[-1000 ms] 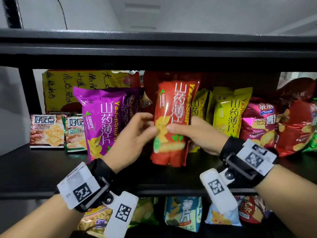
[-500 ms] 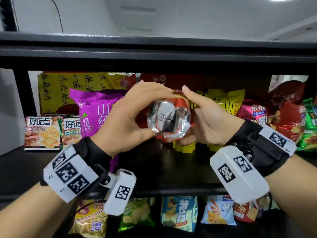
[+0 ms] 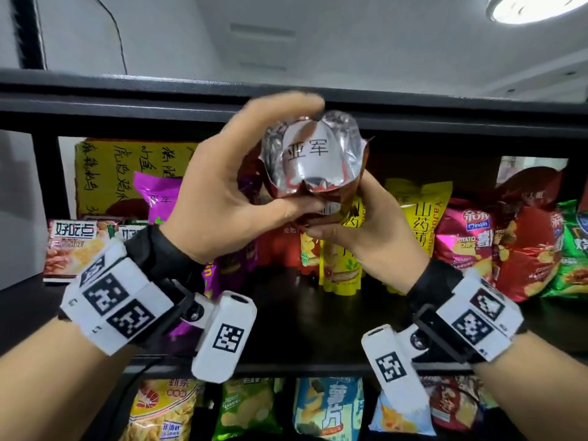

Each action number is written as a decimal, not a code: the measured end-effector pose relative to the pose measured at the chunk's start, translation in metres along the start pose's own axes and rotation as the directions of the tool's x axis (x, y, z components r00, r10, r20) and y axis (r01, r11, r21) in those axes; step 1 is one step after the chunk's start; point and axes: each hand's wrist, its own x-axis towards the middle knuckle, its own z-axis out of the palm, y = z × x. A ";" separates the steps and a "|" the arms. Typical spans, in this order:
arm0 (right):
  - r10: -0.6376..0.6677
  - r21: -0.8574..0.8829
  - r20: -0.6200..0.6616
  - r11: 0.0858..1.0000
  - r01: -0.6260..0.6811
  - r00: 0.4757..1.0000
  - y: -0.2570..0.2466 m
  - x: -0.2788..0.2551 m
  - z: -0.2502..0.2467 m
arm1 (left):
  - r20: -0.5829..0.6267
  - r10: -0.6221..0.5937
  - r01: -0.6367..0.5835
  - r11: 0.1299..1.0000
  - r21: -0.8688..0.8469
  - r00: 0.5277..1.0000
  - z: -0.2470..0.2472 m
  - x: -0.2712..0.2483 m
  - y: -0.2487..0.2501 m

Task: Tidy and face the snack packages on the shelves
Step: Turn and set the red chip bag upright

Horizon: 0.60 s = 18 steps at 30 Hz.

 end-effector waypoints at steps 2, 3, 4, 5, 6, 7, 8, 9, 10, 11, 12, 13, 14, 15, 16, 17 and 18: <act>0.000 0.078 -0.010 0.997 0.001 1.000 0.004 -0.001 0.003 | 0.001 0.008 -0.008 0.998 0.056 1.000 0.001 -0.003 0.000; 0.016 0.099 -0.005 0.995 -0.015 1.000 0.006 -0.002 0.004 | -0.003 0.001 -0.001 0.998 0.058 1.000 0.001 -0.005 0.000; 0.034 0.112 0.000 0.993 -0.034 0.999 0.008 -0.003 0.006 | -0.008 -0.005 0.005 0.998 0.056 1.000 0.001 -0.006 0.000; 0.050 0.125 0.009 0.991 -0.051 0.999 0.009 -0.004 0.007 | -0.010 -0.009 0.010 0.999 0.053 1.000 0.002 -0.008 0.000; 0.060 0.139 0.017 0.988 -0.062 0.998 0.011 -0.005 0.010 | -0.010 -0.016 0.016 0.999 0.052 1.000 0.002 -0.009 -0.001; 0.067 0.160 0.021 0.985 -0.069 0.998 0.014 -0.007 0.012 | -0.010 -0.022 0.022 0.998 0.055 1.000 0.002 -0.009 -0.003; 0.076 0.188 0.023 0.979 -0.079 0.997 0.017 -0.008 0.014 | -0.012 -0.028 0.028 0.998 0.059 1.000 0.003 -0.010 -0.004; 0.089 0.217 0.023 0.972 -0.092 0.996 0.019 -0.009 0.016 | -0.018 -0.035 0.037 0.997 0.063 0.999 0.003 -0.010 -0.006; 0.107 0.235 0.022 0.966 -0.109 0.994 0.021 -0.010 0.017 | -0.031 -0.047 0.049 0.997 0.062 0.998 0.005 -0.011 -0.009; 0.127 0.238 0.024 0.963 -0.129 0.992 0.022 -0.011 0.017 | -0.054 -0.069 0.072 0.996 0.049 0.996 0.007 -0.011 -0.012; 0.141 0.227 0.038 0.963 -0.146 0.989 0.023 -0.011 0.017 | -0.085 -0.104 0.106 0.994 0.023 0.991 0.010 -0.012 -0.015; 0.152 0.216 0.064 0.963 -0.163 0.986 0.023 -0.011 0.017 | -0.119 -0.152 0.152 0.988 -0.012 0.981 0.013 -0.012 -0.018; 0.170 0.215 0.095 0.959 -0.187 0.981 0.023 -0.011 0.017 | -0.142 -0.201 0.197 0.980 -0.038 0.969 0.016 -0.013 -0.021; 0.197 0.233 0.122 0.947 -0.221 0.973 0.024 -0.011 0.018 | -0.158 -0.239 0.238 0.971 -0.028 0.958 0.018 -0.012 -0.024; 0.230 0.262 0.143 0.929 -0.261 0.963 0.025 -0.012 0.020 | -0.171 -0.263 0.270 0.962 0.023 0.950 0.021 -0.011 -0.028; 0.259 0.286 0.160 0.911 -0.296 0.952 0.027 -0.013 0.022 | -0.171 -0.278 0.296 0.951 0.089 0.945 0.023 -0.011 -0.032; 0.279 0.296 0.170 0.901 -0.319 0.945 0.029 -0.014 0.023 | -0.159 -0.297 0.319 0.937 0.141 0.942 0.025 -0.010 -0.037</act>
